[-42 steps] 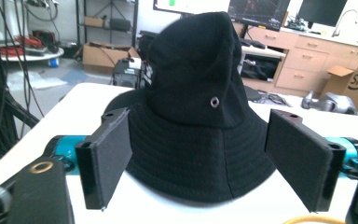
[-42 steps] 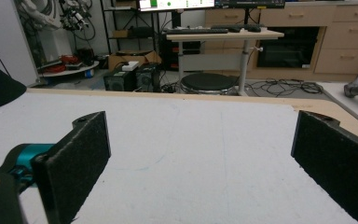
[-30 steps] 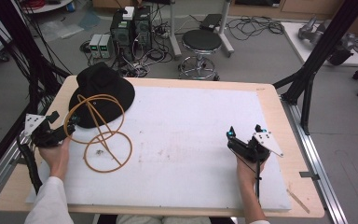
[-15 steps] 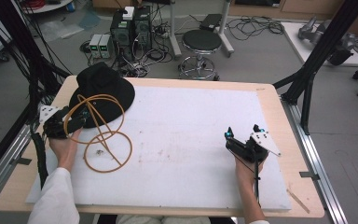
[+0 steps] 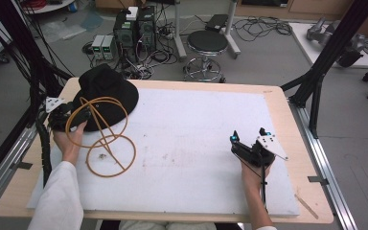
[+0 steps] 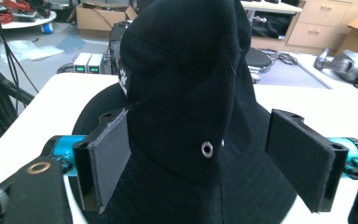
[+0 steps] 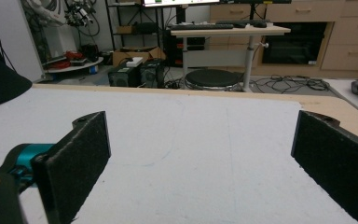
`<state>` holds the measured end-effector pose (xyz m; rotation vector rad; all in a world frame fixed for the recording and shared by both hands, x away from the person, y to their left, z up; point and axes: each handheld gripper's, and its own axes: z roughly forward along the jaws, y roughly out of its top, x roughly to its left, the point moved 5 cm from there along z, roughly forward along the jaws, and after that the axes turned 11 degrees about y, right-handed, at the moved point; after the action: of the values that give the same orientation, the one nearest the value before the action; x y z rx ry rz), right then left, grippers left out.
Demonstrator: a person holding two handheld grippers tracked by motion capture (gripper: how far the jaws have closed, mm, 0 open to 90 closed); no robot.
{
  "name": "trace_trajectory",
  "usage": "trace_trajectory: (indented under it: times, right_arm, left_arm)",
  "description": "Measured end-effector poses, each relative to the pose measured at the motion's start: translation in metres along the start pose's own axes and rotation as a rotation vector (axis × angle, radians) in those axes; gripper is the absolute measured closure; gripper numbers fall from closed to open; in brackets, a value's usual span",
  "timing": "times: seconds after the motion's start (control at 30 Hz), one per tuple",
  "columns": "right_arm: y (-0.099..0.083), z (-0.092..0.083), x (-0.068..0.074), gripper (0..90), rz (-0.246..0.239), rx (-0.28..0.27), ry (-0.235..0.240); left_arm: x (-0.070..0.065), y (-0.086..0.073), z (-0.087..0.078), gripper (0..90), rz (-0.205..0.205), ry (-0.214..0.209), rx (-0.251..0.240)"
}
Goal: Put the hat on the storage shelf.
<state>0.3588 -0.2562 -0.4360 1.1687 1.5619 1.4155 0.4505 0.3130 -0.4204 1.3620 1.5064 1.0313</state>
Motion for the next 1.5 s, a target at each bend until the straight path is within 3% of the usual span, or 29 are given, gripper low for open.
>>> trace_trajectory:
  times: [0.3,0.43,0.73,0.83,1.0,1.13,1.5]
  right_arm:
    - [-0.001,0.001,0.0,3.5,0.007,0.01,0.006]
    - [-0.001,0.001,0.001,3.5,0.003,0.014,0.012]
    - [-0.002,0.001,0.001,3.5,0.001,0.018,0.011]
    - [-0.003,0.001,0.0,3.5,0.006,0.02,0.012]
    - [-0.003,0.0,-0.001,3.5,0.003,0.018,0.009]
    - [-0.003,0.0,-0.001,3.5,0.001,0.023,0.012]
    - [-0.003,0.0,-0.001,3.5,0.0,0.024,0.01]
  left_arm:
    - [-0.005,0.003,0.02,24.2,0.0,0.01,0.031]
    - [-0.012,0.01,0.031,24.5,0.032,0.015,0.044]
    - [-0.018,0.014,0.055,26.9,0.042,0.01,0.113]
    - [-0.018,0.01,0.063,34.0,0.015,0.011,0.133]
    - [-0.018,0.007,0.065,56.8,0.024,0.027,0.159]
    - [-0.017,0.007,0.064,85.5,0.019,0.024,0.17]
    - [-0.016,0.007,0.063,88.7,0.037,-0.006,0.157]
